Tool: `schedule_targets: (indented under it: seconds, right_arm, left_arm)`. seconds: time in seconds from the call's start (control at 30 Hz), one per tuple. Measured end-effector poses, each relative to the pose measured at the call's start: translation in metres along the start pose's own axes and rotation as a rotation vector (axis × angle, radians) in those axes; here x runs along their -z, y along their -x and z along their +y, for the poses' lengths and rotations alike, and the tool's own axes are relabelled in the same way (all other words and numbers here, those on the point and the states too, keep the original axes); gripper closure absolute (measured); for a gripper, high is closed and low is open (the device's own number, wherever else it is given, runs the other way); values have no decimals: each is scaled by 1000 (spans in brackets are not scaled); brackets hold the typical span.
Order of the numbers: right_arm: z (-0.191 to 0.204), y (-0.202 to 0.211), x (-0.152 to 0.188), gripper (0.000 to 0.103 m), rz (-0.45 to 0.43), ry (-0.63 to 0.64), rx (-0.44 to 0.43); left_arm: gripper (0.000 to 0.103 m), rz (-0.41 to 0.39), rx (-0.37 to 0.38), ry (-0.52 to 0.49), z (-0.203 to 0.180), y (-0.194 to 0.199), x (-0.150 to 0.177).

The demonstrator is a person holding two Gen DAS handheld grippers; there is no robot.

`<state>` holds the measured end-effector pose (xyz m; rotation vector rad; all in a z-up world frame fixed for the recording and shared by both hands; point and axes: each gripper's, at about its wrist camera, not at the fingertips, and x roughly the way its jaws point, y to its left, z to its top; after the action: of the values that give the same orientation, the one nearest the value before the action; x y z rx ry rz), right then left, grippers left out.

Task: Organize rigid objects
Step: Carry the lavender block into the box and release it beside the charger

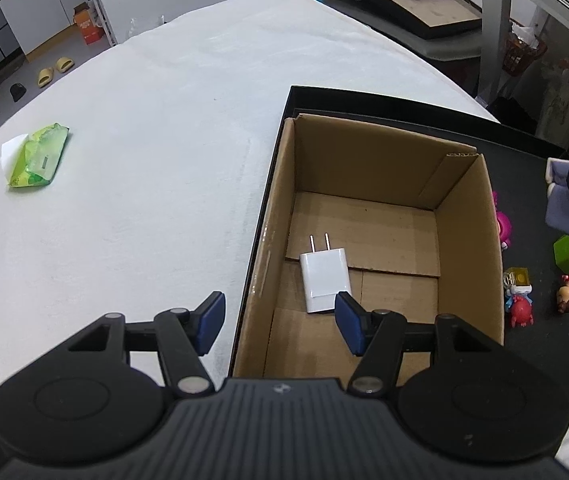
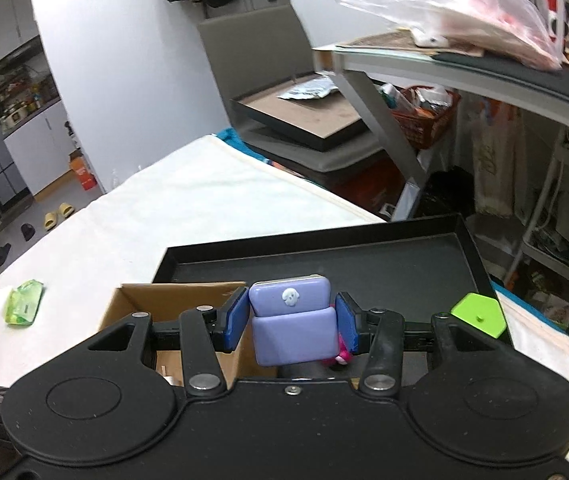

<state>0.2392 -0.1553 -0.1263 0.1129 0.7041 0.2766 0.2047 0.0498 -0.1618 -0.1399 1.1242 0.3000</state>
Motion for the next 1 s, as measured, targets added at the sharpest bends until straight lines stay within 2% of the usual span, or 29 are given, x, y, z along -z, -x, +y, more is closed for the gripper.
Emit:
schedule_targets:
  seconds: [0.57,0.63,0.7,0.87,1.0]
  right_arm:
    - [47,-26,8,57,65,84,-40]
    - [51,-29,10,57,67,94,-38]
    - [54,-29,9,57,60,94,-41]
    - [66,-36,7,58,61,95,-57]
    - [77,-47,8,58,91,106,-78]
  left_arm:
    - [50,-8,81,41,22,-19,0]
    - [56,0,89,54,26,-22,-1]
    - [69,11,108,73,30,-26,-2]
    - [87,17,152,98,39,-31,-4]
    - [90,27,181,120,46,-35,-4]
